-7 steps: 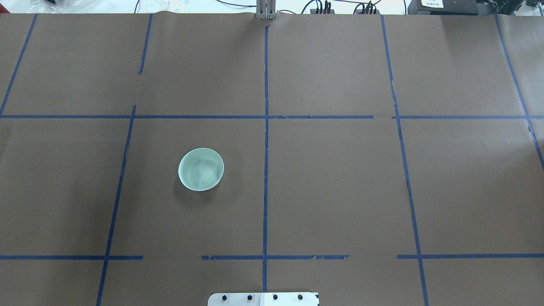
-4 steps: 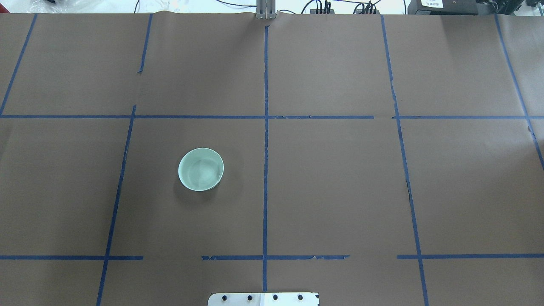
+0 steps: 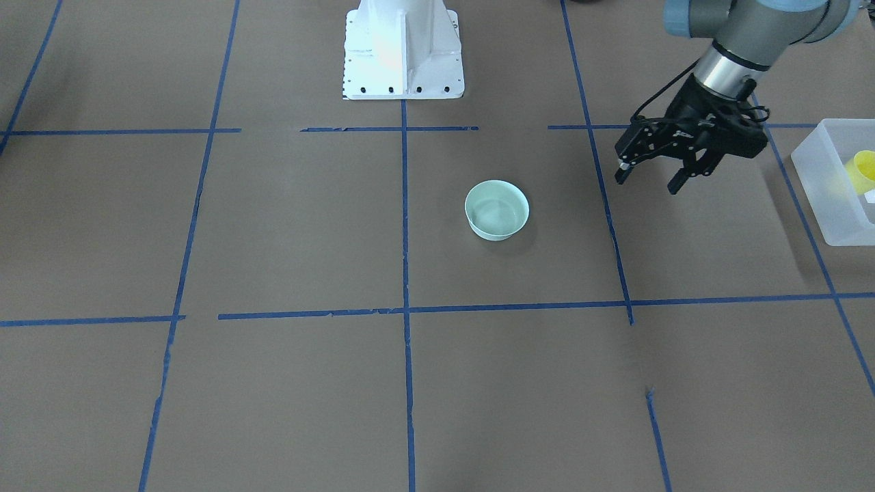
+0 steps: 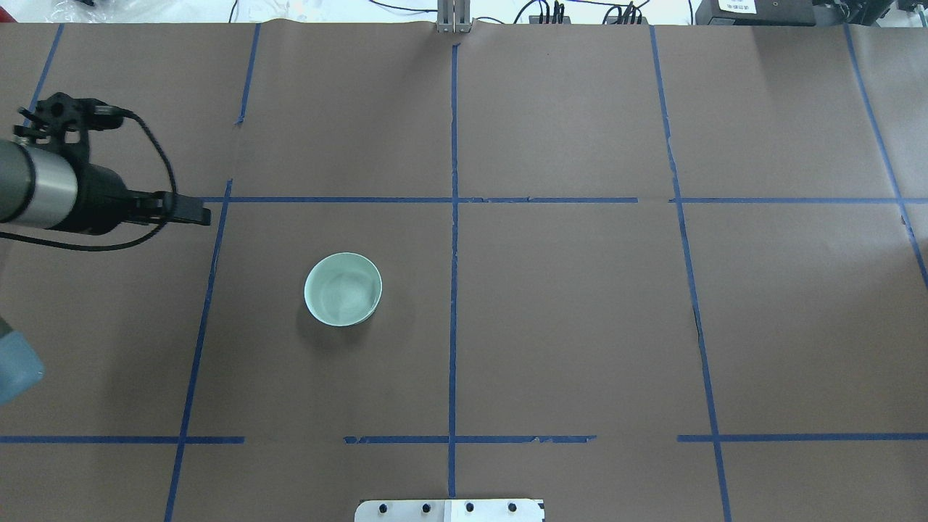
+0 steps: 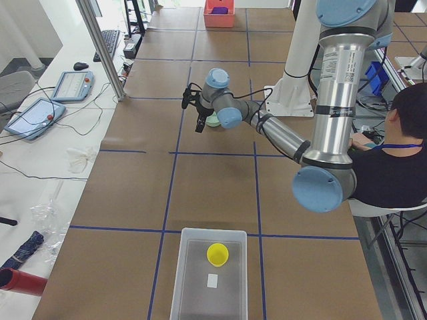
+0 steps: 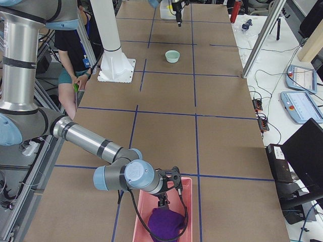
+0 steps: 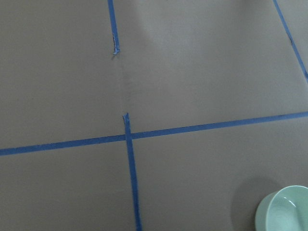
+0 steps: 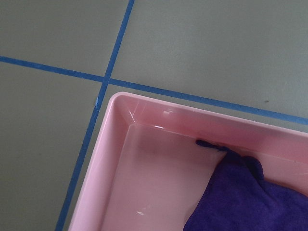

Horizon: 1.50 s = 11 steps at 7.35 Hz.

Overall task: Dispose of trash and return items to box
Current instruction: 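Reach the left gripper to the pale green bowl and grasp its rim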

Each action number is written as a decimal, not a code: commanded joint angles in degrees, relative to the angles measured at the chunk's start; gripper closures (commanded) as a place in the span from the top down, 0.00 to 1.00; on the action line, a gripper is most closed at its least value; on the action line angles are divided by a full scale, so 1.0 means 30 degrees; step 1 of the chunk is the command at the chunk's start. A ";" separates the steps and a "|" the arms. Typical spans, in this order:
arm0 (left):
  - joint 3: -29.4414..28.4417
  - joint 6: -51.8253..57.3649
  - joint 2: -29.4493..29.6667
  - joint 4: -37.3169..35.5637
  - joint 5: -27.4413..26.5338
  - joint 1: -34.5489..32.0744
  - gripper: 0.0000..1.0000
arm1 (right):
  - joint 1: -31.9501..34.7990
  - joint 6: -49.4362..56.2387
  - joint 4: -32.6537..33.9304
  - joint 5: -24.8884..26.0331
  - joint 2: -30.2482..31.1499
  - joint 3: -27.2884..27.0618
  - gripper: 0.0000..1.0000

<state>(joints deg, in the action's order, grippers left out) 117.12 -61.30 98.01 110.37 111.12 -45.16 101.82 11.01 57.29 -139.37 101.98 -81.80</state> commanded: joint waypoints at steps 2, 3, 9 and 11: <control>-0.2167 -0.6728 0.3233 -0.1984 -0.4210 0.4580 0.87 | -0.0043 -0.0532 -0.0055 -0.0037 0.0078 -0.0418 1.00; -0.3433 -0.8060 0.3712 -0.1897 -0.4489 0.5146 0.77 | -0.0101 -0.0856 -0.0054 -0.0008 0.0078 -0.0711 1.00; -0.3946 -0.8837 0.3893 -0.1808 -0.5224 0.6324 0.00 | -0.2912 -0.1943 0.4756 0.1157 -0.0185 -0.5206 1.00; -0.1643 -0.5548 0.3515 -0.2012 -0.4353 0.5771 0.00 | -0.3236 -0.1943 0.9068 0.2710 -0.1027 -0.8057 1.00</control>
<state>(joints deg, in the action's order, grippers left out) 107.97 -84.26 109.39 104.65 96.13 -26.77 92.73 5.23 76.53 -133.94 100.77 -100.82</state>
